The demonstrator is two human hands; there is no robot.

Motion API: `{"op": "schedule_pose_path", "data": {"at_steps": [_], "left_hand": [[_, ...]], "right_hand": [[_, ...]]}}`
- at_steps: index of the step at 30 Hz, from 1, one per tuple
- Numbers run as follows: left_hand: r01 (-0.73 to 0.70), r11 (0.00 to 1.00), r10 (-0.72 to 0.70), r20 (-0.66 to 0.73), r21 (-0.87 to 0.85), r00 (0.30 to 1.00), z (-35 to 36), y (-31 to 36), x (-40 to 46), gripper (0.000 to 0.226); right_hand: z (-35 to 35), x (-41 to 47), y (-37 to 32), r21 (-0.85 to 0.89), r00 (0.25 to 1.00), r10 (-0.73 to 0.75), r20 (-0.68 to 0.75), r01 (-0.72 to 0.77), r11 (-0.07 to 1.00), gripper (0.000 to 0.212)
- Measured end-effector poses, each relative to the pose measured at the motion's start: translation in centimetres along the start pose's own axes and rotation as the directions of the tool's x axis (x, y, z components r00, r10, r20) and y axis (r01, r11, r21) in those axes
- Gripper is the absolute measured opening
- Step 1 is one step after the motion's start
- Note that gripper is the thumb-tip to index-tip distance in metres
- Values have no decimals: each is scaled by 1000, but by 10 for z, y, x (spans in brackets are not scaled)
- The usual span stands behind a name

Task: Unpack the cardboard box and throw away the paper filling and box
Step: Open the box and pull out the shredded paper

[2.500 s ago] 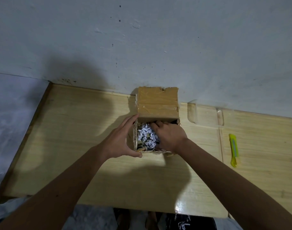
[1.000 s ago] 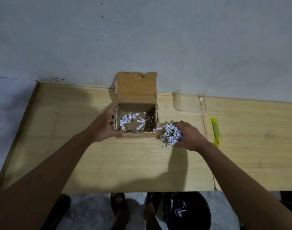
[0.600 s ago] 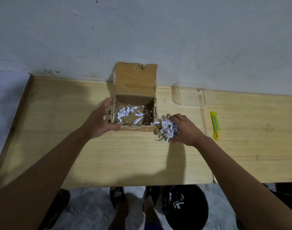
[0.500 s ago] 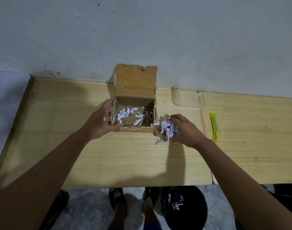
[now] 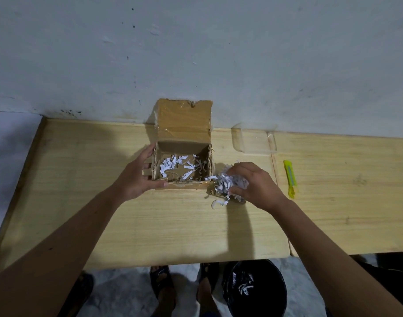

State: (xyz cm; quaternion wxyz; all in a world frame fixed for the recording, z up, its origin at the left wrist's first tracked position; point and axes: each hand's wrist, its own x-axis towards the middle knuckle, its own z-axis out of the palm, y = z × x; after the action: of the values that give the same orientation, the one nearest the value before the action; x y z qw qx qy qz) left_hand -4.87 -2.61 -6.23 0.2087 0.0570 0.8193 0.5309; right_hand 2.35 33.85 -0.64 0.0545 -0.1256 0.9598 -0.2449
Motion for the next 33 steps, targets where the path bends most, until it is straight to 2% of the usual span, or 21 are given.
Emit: {"op": "schedule_pose_path", "data": {"at_steps": [3, 7, 14, 19, 23, 27, 31, 33], "left_hand": [[-10, 1000, 10, -1, -5, 1000, 1, 2, -1, 126], [-5, 1000, 5, -7, 1, 1000, 2, 1, -1, 126], [-20, 1000, 20, -3, -10, 1000, 2, 2, -4, 125], [-15, 1000, 15, 3, -8, 1000, 2, 2, -6, 124], [-17, 1000, 17, 0, 6, 1000, 3, 5, -8, 123], [-4, 1000, 4, 1, -5, 1000, 4, 8, -11, 121], [7, 1000, -7, -2, -14, 1000, 5, 10, -11, 119], [5, 1000, -5, -7, -14, 1000, 5, 11, -12, 118]], "right_hand": [[6, 4, -7, 5, 999, -31, -14, 32, 999, 52], [17, 12, -21, 16, 994, -105, -39, 105, 994, 39], [37, 18, -22, -31, 985, -147, -88, 145, 989, 35], [35, 12, -18, 10, 983, -100, -157, 103, 995, 18], [28, -1, -9, -56, 989, -85, -124, 79, 995, 9], [26, -10, -5, -50, 997, -61, -55, 58, 997, 19], [20, -11, -11, 66, 996, 19, -88, -13, 998, 20], [19, -9, -11, 111, 992, 17, -122, -3, 994, 18]]}}
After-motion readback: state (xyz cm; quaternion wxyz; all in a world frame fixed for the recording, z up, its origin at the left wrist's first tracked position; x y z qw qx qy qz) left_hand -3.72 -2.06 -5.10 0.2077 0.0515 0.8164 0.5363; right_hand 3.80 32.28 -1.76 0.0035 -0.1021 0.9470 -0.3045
